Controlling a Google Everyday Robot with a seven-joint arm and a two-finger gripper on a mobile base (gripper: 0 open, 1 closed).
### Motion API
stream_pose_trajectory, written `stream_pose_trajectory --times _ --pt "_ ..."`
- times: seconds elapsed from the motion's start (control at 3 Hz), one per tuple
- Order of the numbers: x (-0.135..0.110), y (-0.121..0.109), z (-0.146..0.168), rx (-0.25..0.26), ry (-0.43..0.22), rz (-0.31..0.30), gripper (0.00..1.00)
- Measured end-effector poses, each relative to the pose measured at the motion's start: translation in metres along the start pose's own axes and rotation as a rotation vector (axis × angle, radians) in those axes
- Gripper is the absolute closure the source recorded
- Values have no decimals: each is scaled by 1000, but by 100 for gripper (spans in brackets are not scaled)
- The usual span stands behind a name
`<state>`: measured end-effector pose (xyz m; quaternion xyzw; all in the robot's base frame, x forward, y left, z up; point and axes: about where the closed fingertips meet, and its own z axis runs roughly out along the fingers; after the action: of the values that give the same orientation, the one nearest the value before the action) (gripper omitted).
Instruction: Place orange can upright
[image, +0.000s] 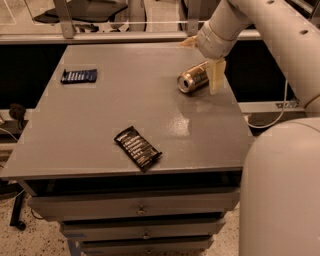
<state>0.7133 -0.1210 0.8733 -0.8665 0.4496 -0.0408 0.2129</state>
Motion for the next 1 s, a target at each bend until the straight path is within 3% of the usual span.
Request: stream_pose_trajectory --times 1.0 --pt "-3 2 26 -135 52 -119 0"
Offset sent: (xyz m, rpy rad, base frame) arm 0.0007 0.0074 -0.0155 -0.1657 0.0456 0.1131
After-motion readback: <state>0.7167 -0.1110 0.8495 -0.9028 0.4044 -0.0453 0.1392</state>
